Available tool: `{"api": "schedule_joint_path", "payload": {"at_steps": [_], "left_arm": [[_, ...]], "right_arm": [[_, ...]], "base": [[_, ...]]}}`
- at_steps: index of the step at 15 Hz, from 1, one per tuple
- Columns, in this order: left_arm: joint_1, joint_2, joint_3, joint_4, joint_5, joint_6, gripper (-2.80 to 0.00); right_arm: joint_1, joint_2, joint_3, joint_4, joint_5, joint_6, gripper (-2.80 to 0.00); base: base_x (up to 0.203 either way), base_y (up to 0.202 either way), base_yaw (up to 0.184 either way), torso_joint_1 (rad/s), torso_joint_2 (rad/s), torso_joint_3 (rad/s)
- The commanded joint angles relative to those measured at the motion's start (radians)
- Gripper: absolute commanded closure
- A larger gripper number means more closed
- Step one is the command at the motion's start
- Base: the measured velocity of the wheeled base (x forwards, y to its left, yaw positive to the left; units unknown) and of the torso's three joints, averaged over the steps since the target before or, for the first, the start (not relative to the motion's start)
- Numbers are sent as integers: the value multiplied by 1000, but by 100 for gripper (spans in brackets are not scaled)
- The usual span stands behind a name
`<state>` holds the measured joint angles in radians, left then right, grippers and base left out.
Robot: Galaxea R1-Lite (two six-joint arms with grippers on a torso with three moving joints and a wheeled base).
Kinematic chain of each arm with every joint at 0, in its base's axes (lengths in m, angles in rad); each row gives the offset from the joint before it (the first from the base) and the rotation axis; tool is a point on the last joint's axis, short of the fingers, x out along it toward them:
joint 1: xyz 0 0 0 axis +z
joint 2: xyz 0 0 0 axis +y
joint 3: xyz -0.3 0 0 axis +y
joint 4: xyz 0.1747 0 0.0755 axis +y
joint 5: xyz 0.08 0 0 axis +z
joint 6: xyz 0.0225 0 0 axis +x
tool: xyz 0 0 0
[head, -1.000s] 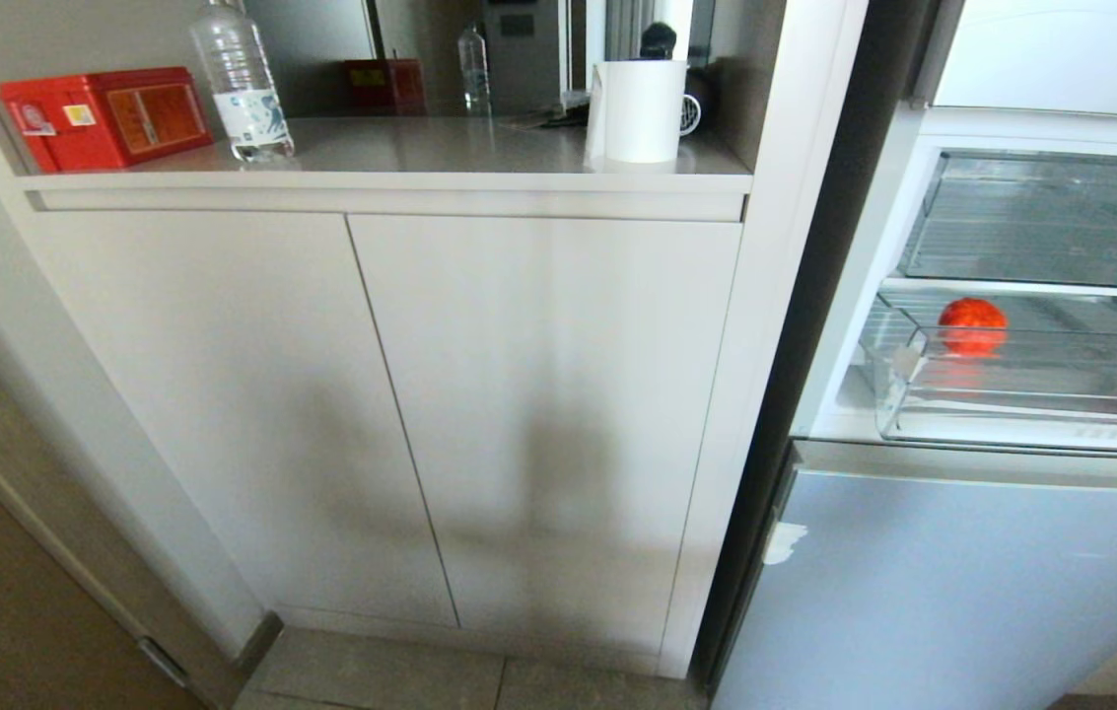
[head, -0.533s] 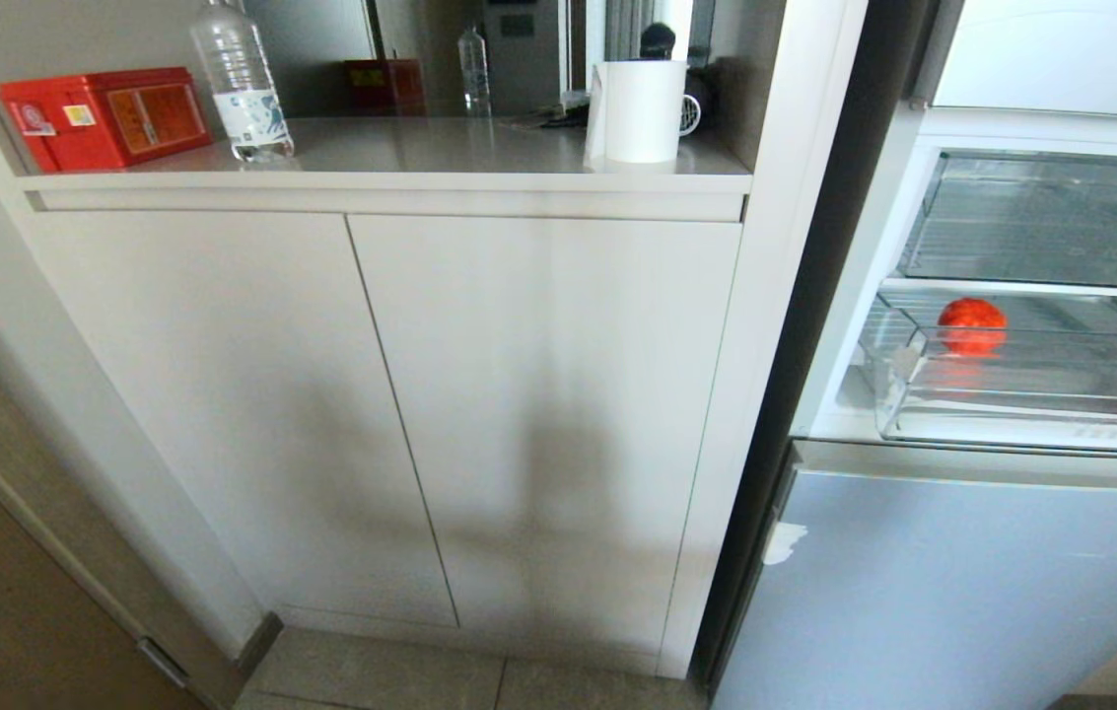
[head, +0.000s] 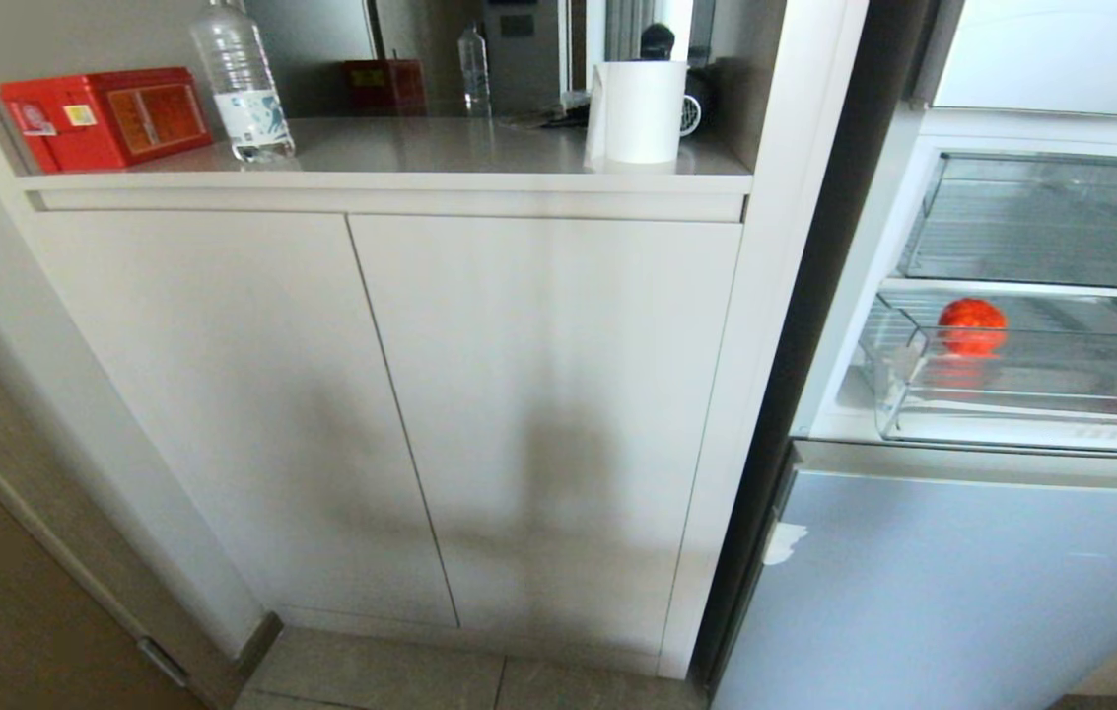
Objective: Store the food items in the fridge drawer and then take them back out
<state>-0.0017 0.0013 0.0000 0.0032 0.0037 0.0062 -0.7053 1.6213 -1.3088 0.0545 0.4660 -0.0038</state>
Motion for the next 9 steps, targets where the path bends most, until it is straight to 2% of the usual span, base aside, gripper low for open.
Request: {"api": "schedule_joint_path", "payload": {"at_steps": [1, 4, 7, 9], "left_arm": [[0, 1, 0, 0, -1, 0, 0], [0, 0, 0, 0, 1, 0, 0], [0, 0, 0, 0, 0, 0, 0], [0, 0, 0, 0, 1, 0, 0]], "right_arm": [[113, 46, -58, 47, -42, -2, -280], [187, 108, -81, 49, -142, -16, -280], [203, 189, -177, 39, -202, -29, -280], [204, 243, -247, 38, -211, -36, -280]], "base": [[0, 0, 0, 0, 0, 0], [0, 0, 0, 0, 0, 0], [0, 0, 0, 0, 0, 0], [0, 0, 0, 0, 0, 0]]}}
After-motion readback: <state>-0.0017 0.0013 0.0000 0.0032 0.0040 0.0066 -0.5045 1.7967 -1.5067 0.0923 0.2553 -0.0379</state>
